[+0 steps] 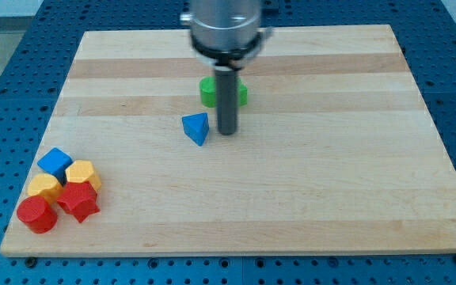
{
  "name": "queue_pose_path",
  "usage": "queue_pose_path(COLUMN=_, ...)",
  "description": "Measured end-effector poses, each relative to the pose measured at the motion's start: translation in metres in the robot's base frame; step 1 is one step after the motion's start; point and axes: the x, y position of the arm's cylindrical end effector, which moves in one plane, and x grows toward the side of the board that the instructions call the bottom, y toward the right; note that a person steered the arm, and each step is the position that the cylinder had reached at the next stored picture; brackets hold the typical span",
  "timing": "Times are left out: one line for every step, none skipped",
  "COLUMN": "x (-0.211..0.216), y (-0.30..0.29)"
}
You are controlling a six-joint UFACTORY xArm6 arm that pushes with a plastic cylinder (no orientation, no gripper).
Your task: Push the blue triangle into the yellow hexagon
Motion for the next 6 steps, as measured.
queue_pose_path(x=0.014, y=-0.085)
queue_pose_path(x=0.025, y=-0.137)
queue_pose_path(x=-0.002, y=-0.113)
queue_pose_path(x=-0.047, y=-0.114)
queue_pose_path(x=-0.038, y=-0.162)
queue_pose_path(x=0.008, y=-0.167)
